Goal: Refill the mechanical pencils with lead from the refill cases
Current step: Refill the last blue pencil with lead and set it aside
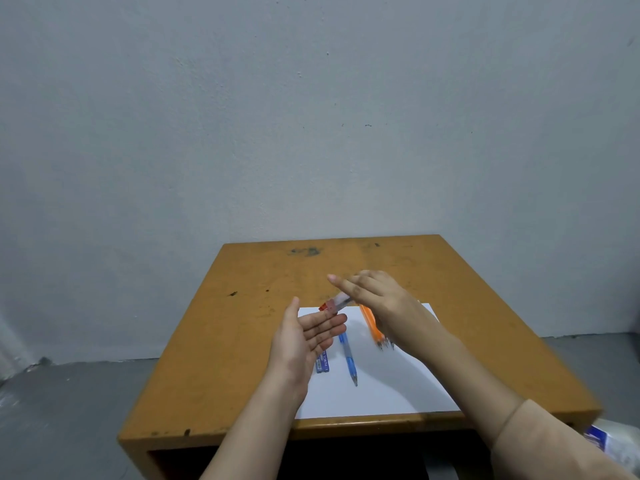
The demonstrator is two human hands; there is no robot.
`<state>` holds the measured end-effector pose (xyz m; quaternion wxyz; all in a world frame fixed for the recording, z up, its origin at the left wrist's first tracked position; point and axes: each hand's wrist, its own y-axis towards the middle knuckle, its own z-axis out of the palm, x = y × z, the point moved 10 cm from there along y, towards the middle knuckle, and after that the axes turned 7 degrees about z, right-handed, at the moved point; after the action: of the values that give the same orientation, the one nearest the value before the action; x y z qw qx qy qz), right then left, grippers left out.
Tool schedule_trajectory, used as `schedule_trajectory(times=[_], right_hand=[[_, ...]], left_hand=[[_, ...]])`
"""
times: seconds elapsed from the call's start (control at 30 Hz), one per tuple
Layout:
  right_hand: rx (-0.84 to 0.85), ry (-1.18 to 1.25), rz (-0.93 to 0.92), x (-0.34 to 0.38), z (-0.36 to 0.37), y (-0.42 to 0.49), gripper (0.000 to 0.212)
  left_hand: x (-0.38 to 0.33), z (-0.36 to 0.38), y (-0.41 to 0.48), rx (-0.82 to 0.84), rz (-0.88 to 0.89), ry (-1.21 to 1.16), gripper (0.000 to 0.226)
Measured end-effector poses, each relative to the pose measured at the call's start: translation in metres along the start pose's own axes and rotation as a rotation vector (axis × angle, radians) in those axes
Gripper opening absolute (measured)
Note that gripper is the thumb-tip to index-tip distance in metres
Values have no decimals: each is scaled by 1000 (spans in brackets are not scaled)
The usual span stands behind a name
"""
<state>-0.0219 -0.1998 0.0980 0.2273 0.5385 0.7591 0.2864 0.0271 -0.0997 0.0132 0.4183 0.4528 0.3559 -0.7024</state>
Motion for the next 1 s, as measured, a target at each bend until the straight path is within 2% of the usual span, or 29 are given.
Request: schedule_trajectory(times=[0.07,0.17,0.3,0.4,0.53,0.63,0.73,0.83,0.93,1.0], right_hand=[[-2,-1,23,-2,-1,-2,89],[-29,3,59,-6,-2,-4,78],[-15,89,79,-1,-4,-2,93],[-19,42,81,0,-4,-3,79],[-15,23,49,3,0,-2,88],[-14,-41,-8,7,1,0,76],[1,-49,6,6,2,0,87],[-13,-86,-7,7,1,-2,80],[-1,-27,28,7,0,-3,87],[-1,-2,39,7,-1,-3,78]], left_hand=[[-1,-1,0,-7,3,3,63],[-2,-1,0,-16,6,10,63],[-5,-2,0,-30,21,15,60],[-7,-2,0,-34,21,18,59],[-7,-4,-1,-47,13,22,58],[-6,-6,-2,-49,2,33,59],[-3,-7,-2,-56,-8,49,58],[-1,-7,-2,-48,-20,59,58],[-2,-7,-2,-52,-26,53,55],[-1,-6,-2,-49,-26,49,55]])
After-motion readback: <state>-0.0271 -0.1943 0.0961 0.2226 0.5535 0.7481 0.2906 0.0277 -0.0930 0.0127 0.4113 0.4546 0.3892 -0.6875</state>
